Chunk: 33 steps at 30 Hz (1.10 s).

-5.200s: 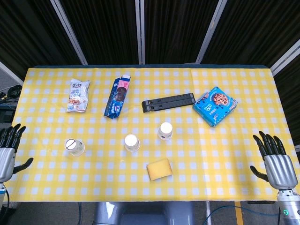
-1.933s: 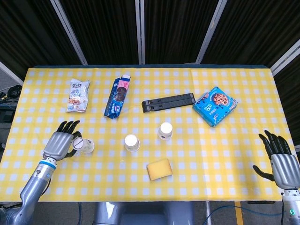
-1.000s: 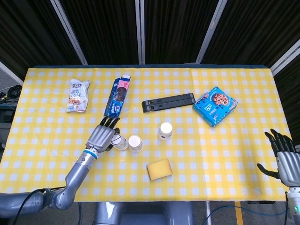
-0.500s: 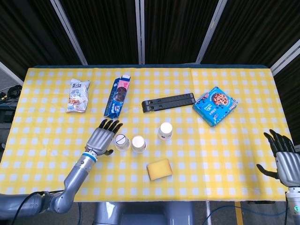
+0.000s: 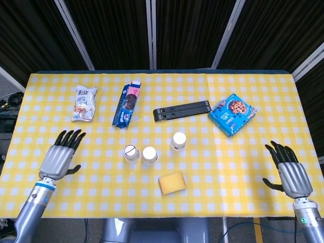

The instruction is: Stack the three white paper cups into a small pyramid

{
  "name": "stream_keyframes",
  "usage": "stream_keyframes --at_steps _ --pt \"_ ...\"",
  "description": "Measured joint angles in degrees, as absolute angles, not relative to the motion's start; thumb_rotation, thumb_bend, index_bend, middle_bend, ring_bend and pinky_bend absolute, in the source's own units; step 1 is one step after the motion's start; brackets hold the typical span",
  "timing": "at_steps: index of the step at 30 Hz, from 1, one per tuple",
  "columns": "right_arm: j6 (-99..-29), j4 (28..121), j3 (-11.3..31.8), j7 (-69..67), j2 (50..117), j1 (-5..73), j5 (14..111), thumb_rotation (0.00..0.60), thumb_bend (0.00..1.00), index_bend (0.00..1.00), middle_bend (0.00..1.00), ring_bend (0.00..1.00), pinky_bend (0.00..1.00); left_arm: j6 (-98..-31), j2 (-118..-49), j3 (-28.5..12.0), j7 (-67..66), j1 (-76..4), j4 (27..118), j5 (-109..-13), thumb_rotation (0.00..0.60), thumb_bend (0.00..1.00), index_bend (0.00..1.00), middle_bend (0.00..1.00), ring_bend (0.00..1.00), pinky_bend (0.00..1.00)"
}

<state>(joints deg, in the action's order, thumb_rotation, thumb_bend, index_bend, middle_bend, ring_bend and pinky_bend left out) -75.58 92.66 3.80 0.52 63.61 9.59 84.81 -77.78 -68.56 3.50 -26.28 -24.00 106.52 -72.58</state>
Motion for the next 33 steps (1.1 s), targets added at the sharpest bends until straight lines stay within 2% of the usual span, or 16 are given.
stream_keyframes --at_steps 9,20,25,33 --pt "-68.7 100.0 7.1 8.0 65.9 16.5 82.7 0.6 0.09 0.09 0.0 0.0 0.0 -86.1 -63.7 5.9 -17.2 -17.4 105.7 -79.3 0.6 0.22 0.0 0.0 0.0 0.0" --pt "-58.8 102.6 13.4 18.4 75.9 27.8 68.4 0.6 0.16 0.25 0.0 0.0 0.0 -86.2 -61.4 4.9 -9.2 -15.3 102.7 -82.8 0.6 0.22 0.0 0.0 0.0 0.0" --pt "-56.4 99.7 15.3 22.3 81.2 32.7 61.9 0.6 0.16 0.24 0.0 0.0 0.0 -85.0 -61.1 4.3 -8.1 -15.1 102.2 -82.9 0.6 0.22 0.0 0.0 0.0 0.0" --pt "-54.4 94.7 16.5 25.4 87.1 37.8 56.0 0.6 0.17 0.16 0.0 0.0 0.0 -83.3 -60.6 3.1 -6.6 -14.9 101.6 -82.0 0.6 0.22 0.0 0.0 0.0 0.0"
